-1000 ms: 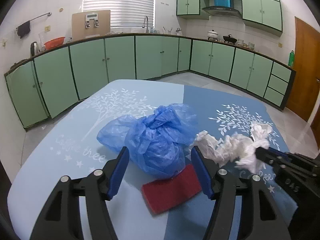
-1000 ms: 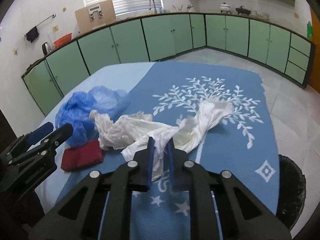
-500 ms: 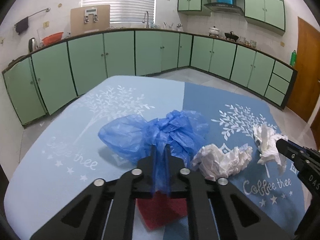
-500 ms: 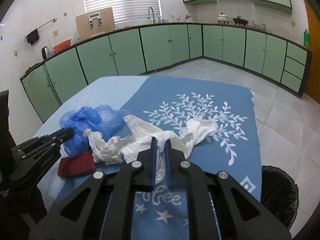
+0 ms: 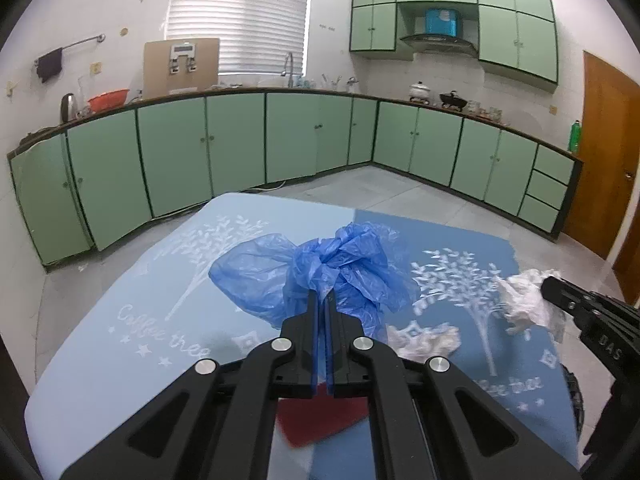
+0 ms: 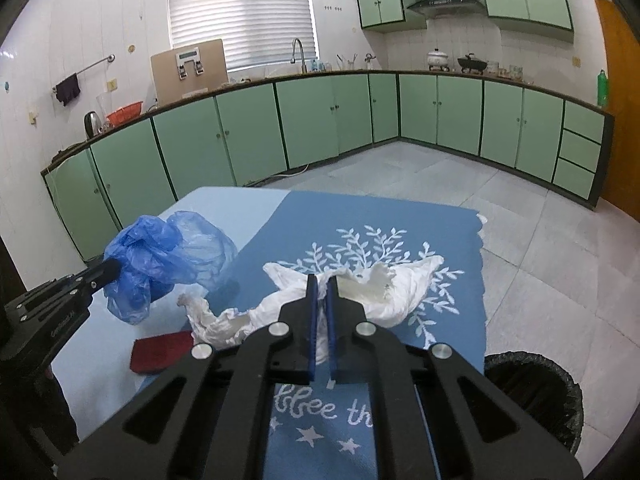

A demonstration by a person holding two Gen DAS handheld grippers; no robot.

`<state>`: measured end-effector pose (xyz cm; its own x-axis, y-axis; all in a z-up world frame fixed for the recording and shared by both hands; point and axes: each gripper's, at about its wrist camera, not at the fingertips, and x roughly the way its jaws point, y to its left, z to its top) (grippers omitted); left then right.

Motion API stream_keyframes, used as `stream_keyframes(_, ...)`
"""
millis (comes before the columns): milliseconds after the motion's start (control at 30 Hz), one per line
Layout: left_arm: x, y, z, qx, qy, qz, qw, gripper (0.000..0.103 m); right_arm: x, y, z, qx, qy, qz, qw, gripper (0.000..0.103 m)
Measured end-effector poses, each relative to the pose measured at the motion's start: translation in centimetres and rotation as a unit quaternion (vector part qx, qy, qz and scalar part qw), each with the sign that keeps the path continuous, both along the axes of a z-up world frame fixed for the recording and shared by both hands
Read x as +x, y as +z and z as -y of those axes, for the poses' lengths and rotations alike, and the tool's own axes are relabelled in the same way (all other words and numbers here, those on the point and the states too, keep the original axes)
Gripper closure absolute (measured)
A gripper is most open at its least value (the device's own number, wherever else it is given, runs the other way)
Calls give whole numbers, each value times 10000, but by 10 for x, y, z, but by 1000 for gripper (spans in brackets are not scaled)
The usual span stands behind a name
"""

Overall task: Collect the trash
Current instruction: 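Carry the blue bag and white tissue over the bin with both grippers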

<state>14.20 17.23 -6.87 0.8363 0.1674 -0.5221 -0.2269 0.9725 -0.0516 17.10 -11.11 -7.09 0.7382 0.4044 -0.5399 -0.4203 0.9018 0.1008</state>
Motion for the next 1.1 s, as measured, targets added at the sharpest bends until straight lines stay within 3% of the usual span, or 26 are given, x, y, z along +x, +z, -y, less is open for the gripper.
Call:
stream_keyframes(500,-11,30,61,-20,-688,285,9972,101,-26,38,52,177,-164,376,9990,100)
stream_keyframes(1100,-7,29,154,-117,-1672,333,9853,101,-54,44,162,32,-1000,552,9935,100)
